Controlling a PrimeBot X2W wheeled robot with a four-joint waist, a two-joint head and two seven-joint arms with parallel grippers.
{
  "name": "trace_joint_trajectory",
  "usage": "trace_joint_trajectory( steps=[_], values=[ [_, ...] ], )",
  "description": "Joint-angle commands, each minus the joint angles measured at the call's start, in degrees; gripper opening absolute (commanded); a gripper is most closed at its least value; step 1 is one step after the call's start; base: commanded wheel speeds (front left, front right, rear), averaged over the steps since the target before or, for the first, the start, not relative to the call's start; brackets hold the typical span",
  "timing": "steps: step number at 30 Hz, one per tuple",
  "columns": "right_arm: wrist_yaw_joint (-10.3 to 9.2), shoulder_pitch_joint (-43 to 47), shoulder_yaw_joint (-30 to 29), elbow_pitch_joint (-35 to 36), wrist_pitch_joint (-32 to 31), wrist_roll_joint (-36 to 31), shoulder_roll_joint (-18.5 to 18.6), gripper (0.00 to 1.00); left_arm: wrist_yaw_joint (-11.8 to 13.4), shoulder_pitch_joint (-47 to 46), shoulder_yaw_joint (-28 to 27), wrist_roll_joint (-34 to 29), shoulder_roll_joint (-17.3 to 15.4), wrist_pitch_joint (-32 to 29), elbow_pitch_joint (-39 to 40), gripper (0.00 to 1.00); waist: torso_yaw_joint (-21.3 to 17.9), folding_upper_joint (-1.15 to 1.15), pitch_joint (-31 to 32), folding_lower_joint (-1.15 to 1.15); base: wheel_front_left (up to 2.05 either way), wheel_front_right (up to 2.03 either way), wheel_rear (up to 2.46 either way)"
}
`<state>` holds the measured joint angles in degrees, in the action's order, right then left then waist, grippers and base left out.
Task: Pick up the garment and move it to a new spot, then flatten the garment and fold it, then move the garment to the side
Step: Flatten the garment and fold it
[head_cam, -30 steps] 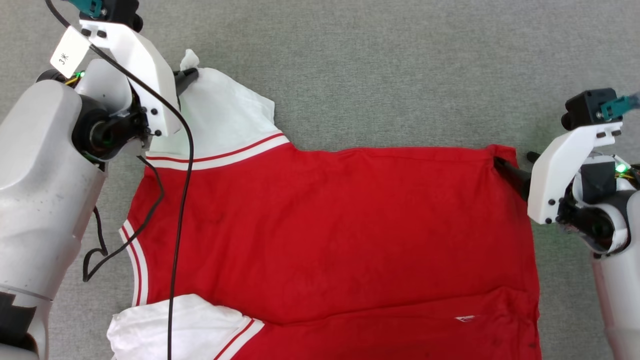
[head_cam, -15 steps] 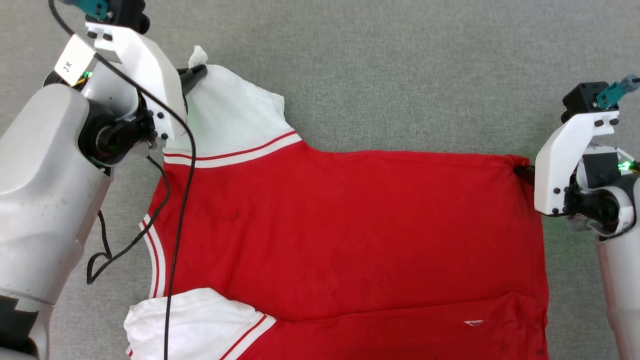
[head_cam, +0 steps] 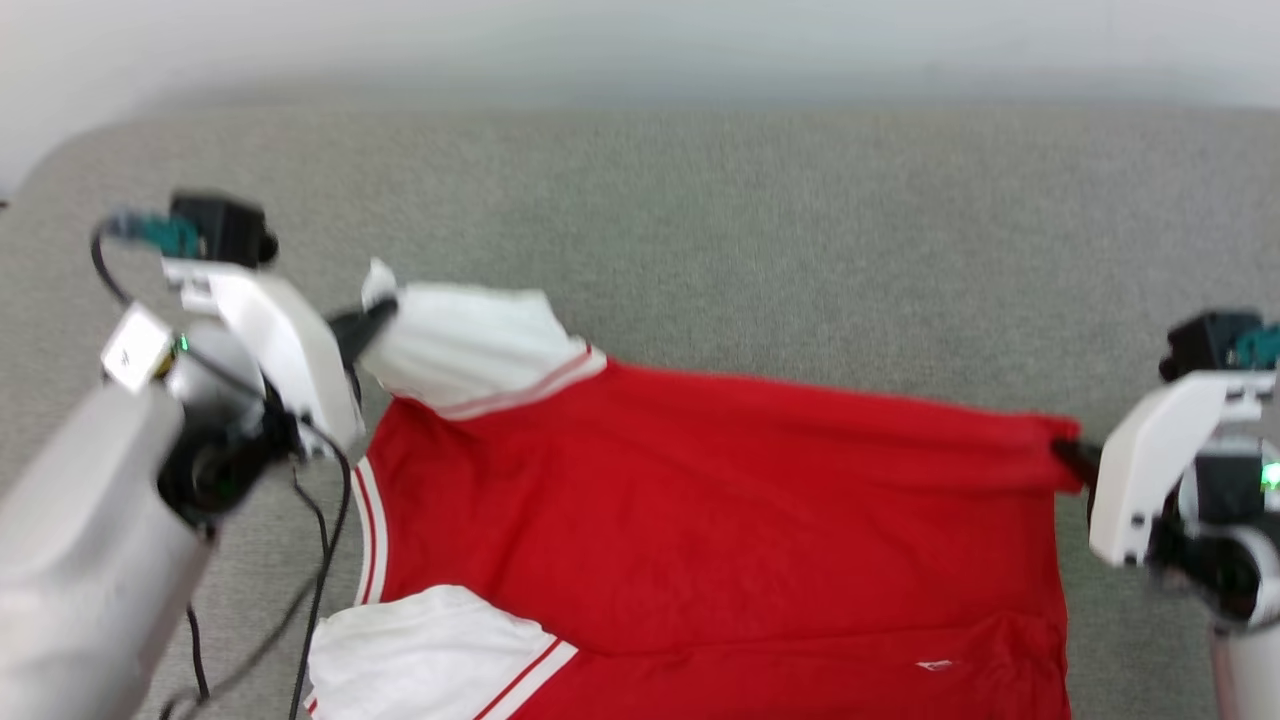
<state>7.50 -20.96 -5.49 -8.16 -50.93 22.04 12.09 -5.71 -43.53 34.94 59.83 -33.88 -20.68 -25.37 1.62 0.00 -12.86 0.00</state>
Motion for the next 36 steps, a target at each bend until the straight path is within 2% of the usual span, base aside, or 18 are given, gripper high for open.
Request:
trace_joint_trajectory(
  steps=[1, 7, 11, 15, 18, 19, 20, 21, 22, 23, 24, 29, 33, 36],
  values=[
    [-0.03, 3.15, -0.53, 1.27, 0.57, -0.01, -0.58, 0.0, 1.21, 3.68, -0.27, 0.61, -0.94, 1.03, 2.12, 0.0, 0.79, 0.0, 2.83, 0.0, 0.0, 0.0, 0.0],
    [-0.03, 12.91, -3.33, 4.18, 2.15, 0.6, -2.38, 0.0, 5.99, 16.88, -0.79, 2.5, -3.11, 4.07, 10.42, 0.0, 1.88, 0.0, 6.61, 0.0, 0.0, 0.0, 0.0],
    [-0.03, 17.97, -4.86, 5.22, 2.98, 1.21, -3.95, 0.0, 10.2, 25.76, -0.97, 3.58, -4.77, 5.65, 14.52, 0.0, 2.14, 0.0, 7.76, 0.0, 0.0, 0.0, 0.0],
    [-0.03, 21.8, -5.89, 4.92, 4.23, 1.77, -5.04, 0.0, 13.03, 32.4, -0.7, 5.47, -4.31, 6.39, 17.08, 0.0, 2.53, 0.0, 8.35, 0.0, 0.0, 0.0, 0.0],
    [-0.03, 23.91, -5.99, 4.3, 5.28, 1.8, -5.65, 0.0, 14.15, 36.12, -0.74, 6.47, -3.86, 7.46, 17.27, 0.0, 2.56, 0.0, 8.75, 0.0, 0.0, 0.0, 0.0],
    [-0.03, 24.48, -6.01, 4.12, 5.89, 1.79, -5.81, 0.07, 14.07, 36.64, -0.49, 6.4, -3.55, 7.99, 17.15, 0.0, 2.68, 0.0, 8.8, 0.0, 0.0, 0.0, 0.0],
    [-0.03, 25.07, -5.9, 3.7, 6.18, 2.15, -6.17, 0.45, 14.04, 36.83, -0.43, 5.85, -3.2, 8.85, 16.87, 0.0, 2.74, 0.0, 8.84, 0.0, 0.0, 0.0, 0.0],
    [-0.03, 25.62, -5.72, 3.46, 6.72, 2.19, -6.43, 1.0, 13.58, 37.24, -0.34, 6.18, -2.32, 9.58, 16.48, 0.17, 2.77, 0.0, 8.92, 0.0, 0.0, 0.0, 0.0],
    [-0.03, 26.06, -5.61, 3.5, 7.49, 2.11, -6.55, 1.0, 13.23, 37.59, 0.01, 6.08, -1.64, 10.1, 15.99, 0.37, 2.8, 0.0, 8.98, 0.0, 0.0, 0.0, 0.0],
    [-0.03, 26.4, -5.64, 3.47, 8.3, 2.26, -6.77, 1.0, 12.89, 37.63, 0.2, 5.56, -1.39, 10.81, 15.32, 0.63, 2.84, 0.0, 9.0, 0.0, 0.0, 0.0, 0.0],
    [-0.03, 26.94, -5.67, 3.29, 9.17, 2.38, -7.08, 1.0, 12.6, 37.46, 0.08, 5.54, -0.71, 11.72, 14.72, 1.0, 2.94, 0.0, 9.02, 0.0, 0.0, 0.0, 0.0],
    [-0.03, 27.91, -5.28, 5.17, 17.48, 1.91, -7.76, 1.0, 10.82, 35.96, -0.17, 2.96, 1.11, 17.27, 12.4, 1.0, 2.94, 0.0, 9.26, 0.0, 0.0, 0.0, 0.0],
    [-0.03, 28.17, -4.8, 7.24, 23.63, 1.54, -8.23, 1.0, 11.34, 35.24, -0.17, -1.59, 0.87, 23.26, 12.32, 1.0, 2.39, 0.0, 9.99, 0.0, 0.0, 0.0, 0.0],
    [-0.03, 27.99, -5.27, 8.26, 24.98, 1.05, -8.29, 1.0, 12.92, 34.82, -1.09, -4.43, 1.23, 28.32, 13.58, 1.0, 2.06, 0.0, 10.36, 0.0, 0.0, 0.0, 0.0]
  ],
)
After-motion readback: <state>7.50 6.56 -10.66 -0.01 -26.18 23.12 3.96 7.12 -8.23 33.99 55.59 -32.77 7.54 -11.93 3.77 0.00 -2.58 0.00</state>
